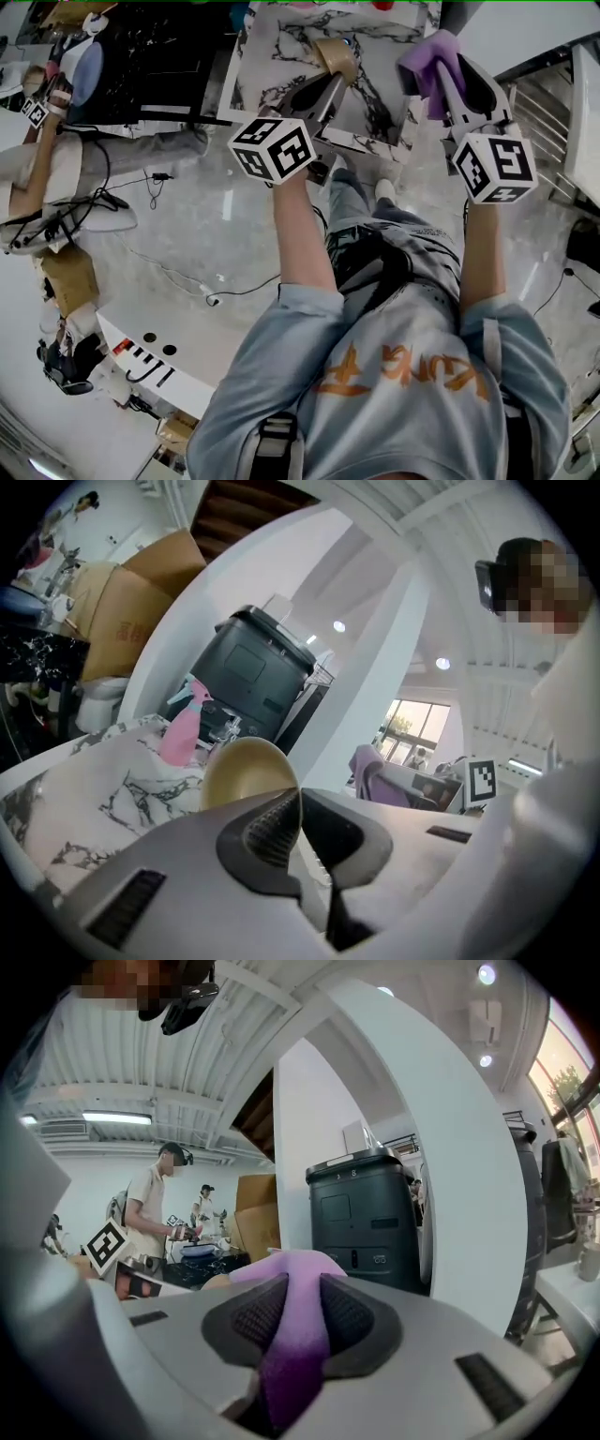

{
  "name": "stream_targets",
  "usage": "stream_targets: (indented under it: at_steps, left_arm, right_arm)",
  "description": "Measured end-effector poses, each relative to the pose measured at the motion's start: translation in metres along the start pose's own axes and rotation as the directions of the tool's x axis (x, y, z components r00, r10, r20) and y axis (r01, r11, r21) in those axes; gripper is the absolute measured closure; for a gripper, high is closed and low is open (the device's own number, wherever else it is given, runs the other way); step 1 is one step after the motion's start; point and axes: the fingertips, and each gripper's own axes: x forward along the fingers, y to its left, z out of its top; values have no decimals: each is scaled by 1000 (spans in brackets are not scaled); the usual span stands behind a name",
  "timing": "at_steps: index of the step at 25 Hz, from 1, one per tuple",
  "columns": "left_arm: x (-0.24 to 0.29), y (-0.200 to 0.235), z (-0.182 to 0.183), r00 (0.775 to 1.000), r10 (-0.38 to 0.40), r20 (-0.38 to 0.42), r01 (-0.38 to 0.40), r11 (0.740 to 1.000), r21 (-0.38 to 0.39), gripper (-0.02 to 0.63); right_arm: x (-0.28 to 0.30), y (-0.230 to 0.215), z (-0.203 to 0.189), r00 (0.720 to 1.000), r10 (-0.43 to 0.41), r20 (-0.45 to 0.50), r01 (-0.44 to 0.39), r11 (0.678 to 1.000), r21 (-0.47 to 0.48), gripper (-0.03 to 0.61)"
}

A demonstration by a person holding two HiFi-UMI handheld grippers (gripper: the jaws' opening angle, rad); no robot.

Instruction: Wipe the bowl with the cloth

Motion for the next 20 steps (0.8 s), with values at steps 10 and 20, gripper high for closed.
stream_targets:
  at_steps: [10, 20]
  left_arm:
    - [-30, -67, 28, 987, -75, 144, 68, 996, 54, 583]
    - [-38, -97, 29, 987, -125, 105, 108, 982, 154, 583]
  right_arm:
    - [-29, 33, 63, 973, 184, 136, -178, 982, -55, 466]
    - [-38, 100, 71, 886, 454, 96, -426, 878, -217, 466]
